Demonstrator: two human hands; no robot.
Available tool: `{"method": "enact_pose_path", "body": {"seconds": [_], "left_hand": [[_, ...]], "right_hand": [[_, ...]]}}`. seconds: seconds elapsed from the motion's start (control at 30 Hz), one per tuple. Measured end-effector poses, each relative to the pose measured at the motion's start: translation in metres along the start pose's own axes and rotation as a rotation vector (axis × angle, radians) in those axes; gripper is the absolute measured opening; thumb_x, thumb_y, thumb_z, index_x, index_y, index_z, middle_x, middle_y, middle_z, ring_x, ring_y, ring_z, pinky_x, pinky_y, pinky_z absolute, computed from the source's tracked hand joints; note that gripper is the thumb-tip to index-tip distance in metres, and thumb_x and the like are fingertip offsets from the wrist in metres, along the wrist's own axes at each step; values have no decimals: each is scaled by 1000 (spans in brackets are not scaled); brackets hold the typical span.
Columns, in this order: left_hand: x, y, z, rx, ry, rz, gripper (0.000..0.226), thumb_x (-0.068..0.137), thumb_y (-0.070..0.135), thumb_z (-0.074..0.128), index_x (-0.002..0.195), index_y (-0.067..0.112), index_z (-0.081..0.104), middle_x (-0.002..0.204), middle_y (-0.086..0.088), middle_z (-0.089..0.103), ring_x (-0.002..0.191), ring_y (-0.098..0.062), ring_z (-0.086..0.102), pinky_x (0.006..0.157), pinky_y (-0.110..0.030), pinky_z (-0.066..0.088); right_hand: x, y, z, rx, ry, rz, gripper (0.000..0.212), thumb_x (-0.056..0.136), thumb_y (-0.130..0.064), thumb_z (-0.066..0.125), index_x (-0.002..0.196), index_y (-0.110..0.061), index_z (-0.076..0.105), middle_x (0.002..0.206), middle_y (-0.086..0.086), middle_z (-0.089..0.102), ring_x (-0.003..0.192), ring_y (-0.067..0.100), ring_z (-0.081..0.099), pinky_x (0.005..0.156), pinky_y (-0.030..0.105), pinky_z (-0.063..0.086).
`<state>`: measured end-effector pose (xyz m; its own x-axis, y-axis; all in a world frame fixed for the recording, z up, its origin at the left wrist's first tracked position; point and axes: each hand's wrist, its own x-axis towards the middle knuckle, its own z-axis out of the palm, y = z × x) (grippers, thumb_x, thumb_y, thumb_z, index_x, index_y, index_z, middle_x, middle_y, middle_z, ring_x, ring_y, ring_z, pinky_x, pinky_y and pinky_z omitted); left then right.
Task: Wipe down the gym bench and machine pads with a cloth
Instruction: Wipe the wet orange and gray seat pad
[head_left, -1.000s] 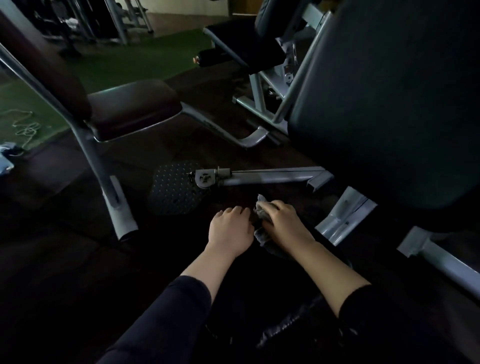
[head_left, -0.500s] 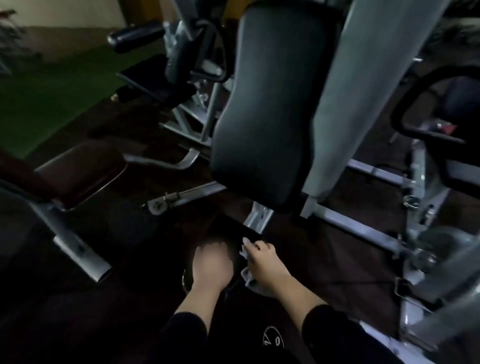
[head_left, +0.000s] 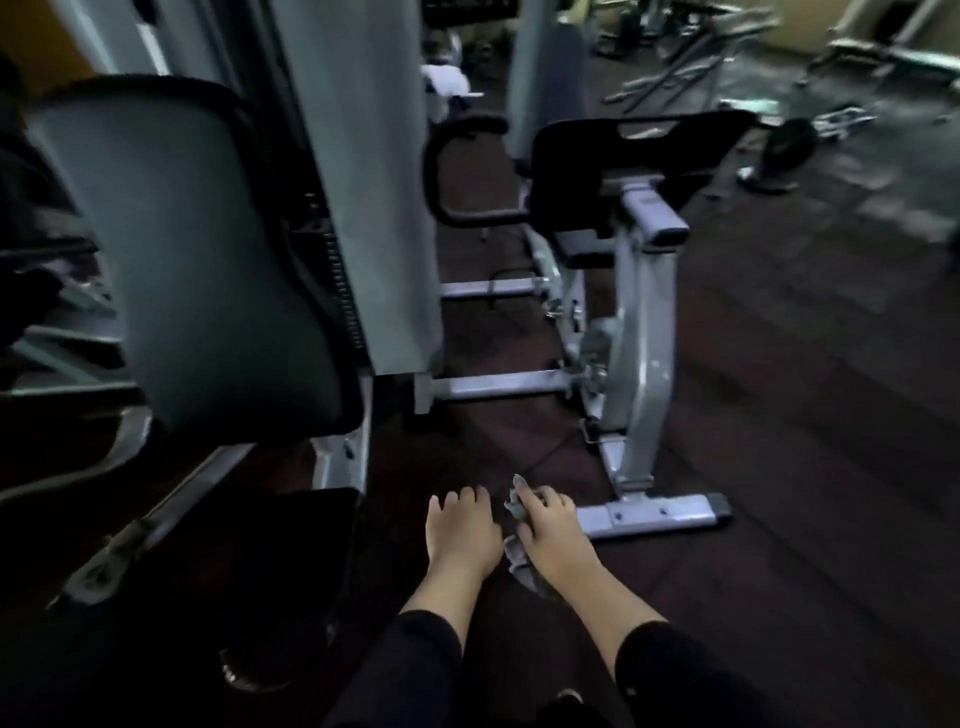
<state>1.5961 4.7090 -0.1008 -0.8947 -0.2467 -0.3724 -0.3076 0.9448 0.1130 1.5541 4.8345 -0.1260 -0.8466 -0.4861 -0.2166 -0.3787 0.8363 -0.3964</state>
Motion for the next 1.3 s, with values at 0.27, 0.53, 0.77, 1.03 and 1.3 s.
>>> {"method": "enact_pose_path", "body": {"seconds": [0.27, 0.53, 0.77, 1.03, 1.3], "left_hand": [[7, 163, 17, 121, -34, 323, 43, 96, 26, 39, 138, 14, 40, 138, -5, 48, 128, -25, 44, 108, -40, 30], [-16, 341, 52, 160, -65, 564, 34, 93, 24, 42, 124, 13, 50, 130, -6, 55, 121, -25, 52, 99, -37, 37], [-11, 445, 67, 197, -97, 693, 44, 98, 29, 39, 138, 11, 39, 140, -6, 49, 127, -26, 48, 102, -40, 35], [67, 553, 60, 246, -147, 773, 56, 97, 26, 39, 149, 9, 24, 147, -8, 41, 130, -27, 44, 104, -39, 35], [194, 693, 17, 301, -126, 839, 55, 97, 29, 38, 147, 9, 27, 143, -7, 45, 129, -27, 45, 106, -42, 33]], "right_hand": [[-71, 144, -40, 68, 123, 320, 59, 99, -25, 43, 153, -19, 18, 141, 6, 39, 126, 26, 35, 110, 30, 26], [-159, 291, -79, 61, 210, 539, 52, 95, -19, 49, 145, -15, 37, 137, 11, 44, 126, 33, 37, 109, 38, 29], [-195, 385, -92, 81, 248, 687, 51, 99, -26, 44, 148, -22, 31, 136, 5, 43, 125, 27, 36, 106, 34, 32], [-140, 487, -141, 153, 353, 764, 46, 97, -24, 49, 143, -20, 41, 131, 7, 48, 123, 28, 40, 104, 38, 36], [-54, 617, -235, 145, 453, 812, 45, 98, -23, 48, 142, -18, 42, 132, 7, 48, 125, 29, 38, 108, 37, 32]]}}
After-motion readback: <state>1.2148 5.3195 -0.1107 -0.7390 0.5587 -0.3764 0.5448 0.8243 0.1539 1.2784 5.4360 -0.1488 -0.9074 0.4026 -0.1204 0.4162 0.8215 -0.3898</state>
